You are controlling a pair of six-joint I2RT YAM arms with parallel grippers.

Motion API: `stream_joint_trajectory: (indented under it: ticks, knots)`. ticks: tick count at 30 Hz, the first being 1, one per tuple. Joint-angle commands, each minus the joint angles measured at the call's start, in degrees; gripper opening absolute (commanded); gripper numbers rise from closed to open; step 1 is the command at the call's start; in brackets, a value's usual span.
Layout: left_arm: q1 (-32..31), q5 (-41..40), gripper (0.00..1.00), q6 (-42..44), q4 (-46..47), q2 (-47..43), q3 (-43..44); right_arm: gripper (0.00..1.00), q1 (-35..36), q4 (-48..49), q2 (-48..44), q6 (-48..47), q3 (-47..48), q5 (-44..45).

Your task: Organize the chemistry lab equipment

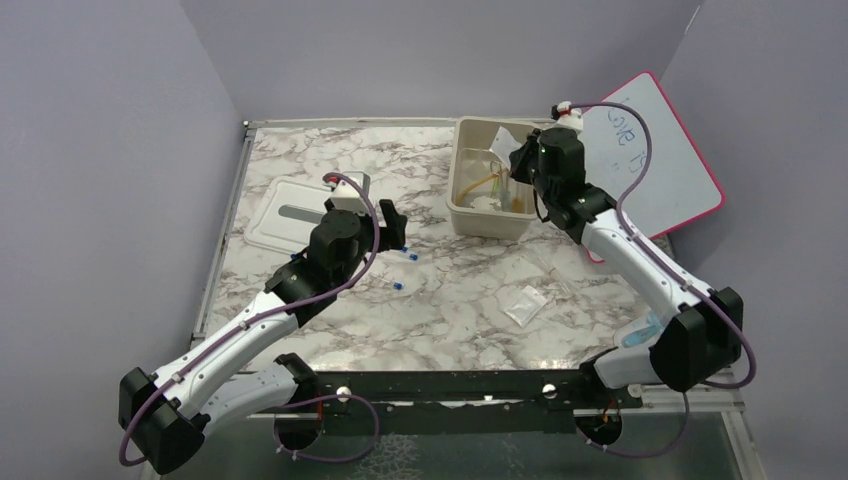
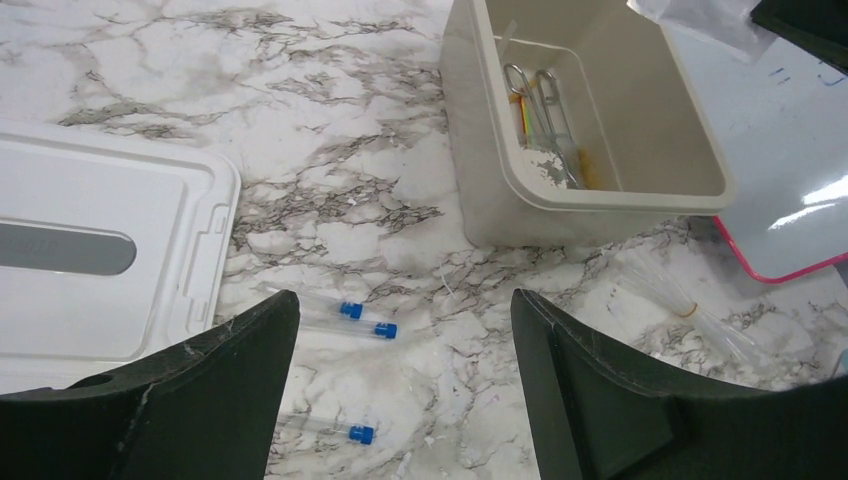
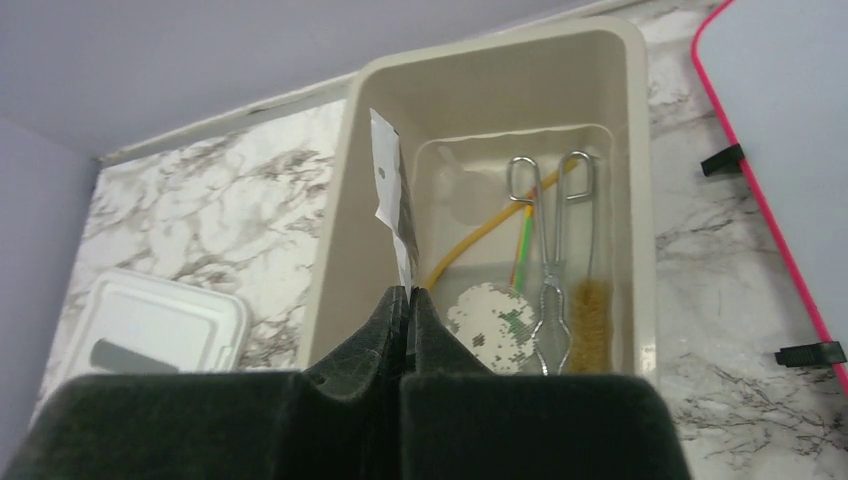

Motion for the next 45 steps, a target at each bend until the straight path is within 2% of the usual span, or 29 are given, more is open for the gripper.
stream_joint_trajectory:
  ticks: [1, 5, 15, 23, 27, 32, 36, 40, 45]
  knots:
    - [-0.1, -1.2, 0.81, 0.8, -1.7, 0.1, 1.5, 0.0, -3.4, -2.1, 7.0, 2.5, 3.1, 0.8]
    - [-0.1, -0.9, 0.8, 0.2, -2.0, 0.2, 1.4, 0.01, -4.7, -2.8, 13.3, 3.8, 4.5, 1.2]
    - [-0.1, 0.5, 0.81, 0.2, -3.3, 1.8, 1.8, 0.02, -5.3, -0.3, 20.5, 6.0, 4.1, -1.1]
    - [-0.1, 0.5, 0.81, 0.0, -3.5, 3.0, 1.7, 0.01, -5.4, 0.2, 23.3, 10.2, 4.0, -4.8]
    - [-0.1, 0.8, 0.81, 0.1, -3.6, 3.7, 2.0, 0.04, -5.5, -1.8, 24.2, 14.0, 3.9, -3.2]
    - [-0.1, 0.5, 0.81, 0.2, -3.8, 3.9, 2.2, 0.25, -5.5, -3.5, 21.3, 14.0, 2.7, 0.8]
    - [-0.1, 0.6, 0.81, 0.3, -3.8, 4.3, 2.4, 0.34, -5.5, -4.5, 15.9, 11.5, 1.9, 1.0]
    - [-0.1, 1.3, 0.81, 0.0, -3.9, 4.8, 2.6, 0.36, -5.5, -6.7, 9.3, 8.1, 1.0, -0.1]
    - [-0.1, 5.5, 0.82, -0.9, -2.1, 5.2, 2.4, 0.37, -5.4, -14.8, 0.1, 5.5, -1.0, -1.7]
